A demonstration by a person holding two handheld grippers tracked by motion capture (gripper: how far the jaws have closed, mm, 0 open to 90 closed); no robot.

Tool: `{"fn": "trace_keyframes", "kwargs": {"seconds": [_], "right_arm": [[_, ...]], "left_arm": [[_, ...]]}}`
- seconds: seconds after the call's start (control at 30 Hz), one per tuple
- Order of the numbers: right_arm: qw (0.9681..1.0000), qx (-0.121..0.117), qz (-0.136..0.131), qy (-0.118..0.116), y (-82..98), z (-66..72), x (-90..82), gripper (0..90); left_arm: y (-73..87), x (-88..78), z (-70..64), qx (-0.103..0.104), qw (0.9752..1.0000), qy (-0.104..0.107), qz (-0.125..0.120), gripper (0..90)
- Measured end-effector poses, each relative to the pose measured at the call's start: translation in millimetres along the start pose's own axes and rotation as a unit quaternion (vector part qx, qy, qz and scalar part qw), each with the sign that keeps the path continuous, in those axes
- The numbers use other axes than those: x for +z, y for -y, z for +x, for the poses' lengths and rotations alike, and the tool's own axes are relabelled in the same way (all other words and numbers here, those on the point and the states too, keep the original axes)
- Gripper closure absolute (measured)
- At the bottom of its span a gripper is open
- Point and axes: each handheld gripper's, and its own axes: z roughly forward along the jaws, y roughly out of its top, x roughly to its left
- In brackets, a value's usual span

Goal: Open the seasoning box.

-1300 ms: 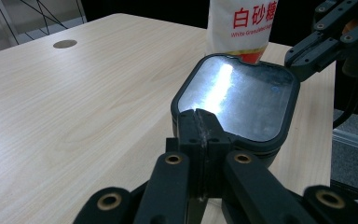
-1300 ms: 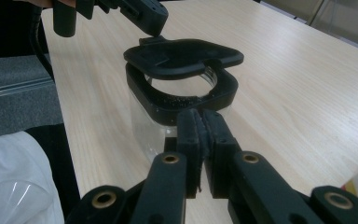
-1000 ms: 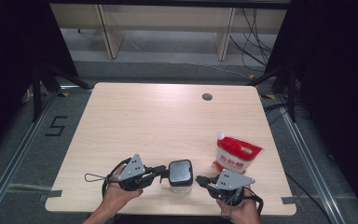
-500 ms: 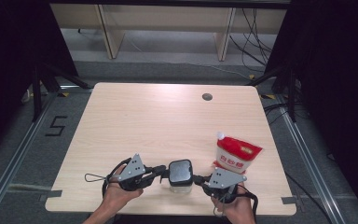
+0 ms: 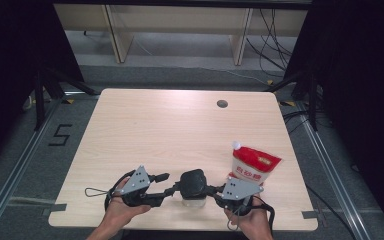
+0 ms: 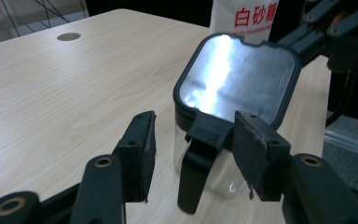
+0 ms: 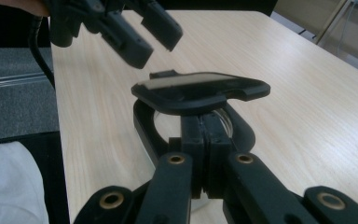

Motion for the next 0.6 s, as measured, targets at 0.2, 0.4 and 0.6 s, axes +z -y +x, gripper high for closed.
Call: {"fn": "trace_keyframes", "kwargs": {"seconds": [0.2,0.4,0.6], "right_arm": [[1.0,-0.005,-0.005,-0.003,-8.3,-0.1,3.5,90.0],[0.9999,-0.01,-0.011,-0.002,-13.3,0.5,6.5,90.0],[0.9998,-0.015,-0.012,-0.007,-19.8,1.4,8.7,90.0]], "left_arm": [[9.3,-12.9,-4.9,0.009,0.9997,-0.004,0.023,39.6],[19.6,-19.6,-0.7,-0.017,0.9987,-0.024,0.042,32.1],[23.1,-16.7,2.9,-0.01,0.9985,-0.025,0.047,30.7]]}}
